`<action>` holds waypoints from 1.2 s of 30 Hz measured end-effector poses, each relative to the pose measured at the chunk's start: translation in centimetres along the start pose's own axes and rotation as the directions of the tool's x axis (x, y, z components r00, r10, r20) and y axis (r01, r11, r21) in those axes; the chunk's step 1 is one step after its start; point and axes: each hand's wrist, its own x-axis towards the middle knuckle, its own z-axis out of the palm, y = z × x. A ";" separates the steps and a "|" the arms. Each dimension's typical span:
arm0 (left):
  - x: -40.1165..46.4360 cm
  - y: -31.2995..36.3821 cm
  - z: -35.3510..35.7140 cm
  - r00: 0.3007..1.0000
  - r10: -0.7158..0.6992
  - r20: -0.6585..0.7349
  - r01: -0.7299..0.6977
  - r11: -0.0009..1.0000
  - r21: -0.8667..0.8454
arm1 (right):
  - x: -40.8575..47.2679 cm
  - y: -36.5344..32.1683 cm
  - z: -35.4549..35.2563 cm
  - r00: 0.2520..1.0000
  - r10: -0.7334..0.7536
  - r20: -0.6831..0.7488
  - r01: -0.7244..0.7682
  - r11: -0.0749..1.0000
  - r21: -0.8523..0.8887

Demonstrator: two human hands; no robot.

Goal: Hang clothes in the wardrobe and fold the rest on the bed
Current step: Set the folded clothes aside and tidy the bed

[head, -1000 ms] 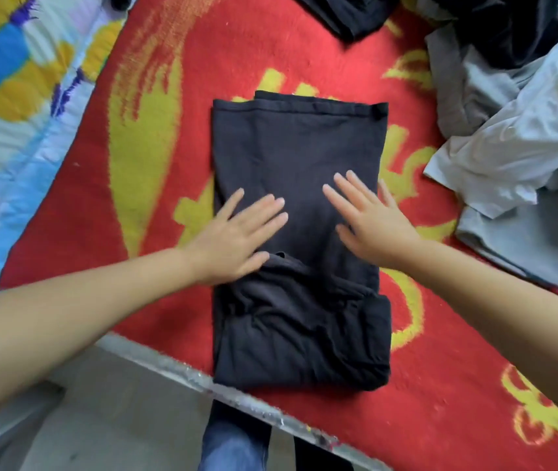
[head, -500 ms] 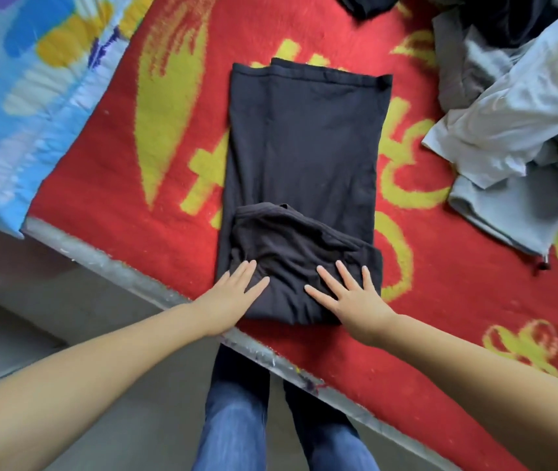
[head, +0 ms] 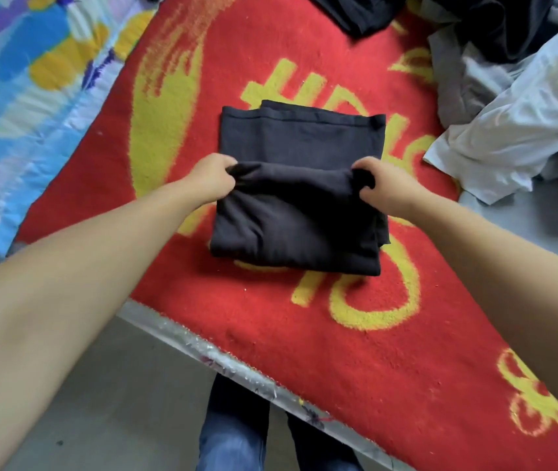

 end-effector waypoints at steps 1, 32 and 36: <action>0.7 0.1 0.6 0.996 -0.024 -0.081 0.027 0.999 0.031 | 0.6 -0.1 0.6 0.997 0.036 -0.061 -0.036 0.999 0.008; -0.2 4.2 -4.9 0.786 0.122 0.606 -0.286 0.941 0.181 | -0.9 -2.0 -6.1 0.888 -0.167 0.429 0.232 0.967 -0.104; 7.0 4.7 -6.6 0.936 0.127 0.328 -0.237 0.918 0.319 | 5.8 -2.0 -7.3 0.977 -0.173 0.127 0.186 0.978 -0.097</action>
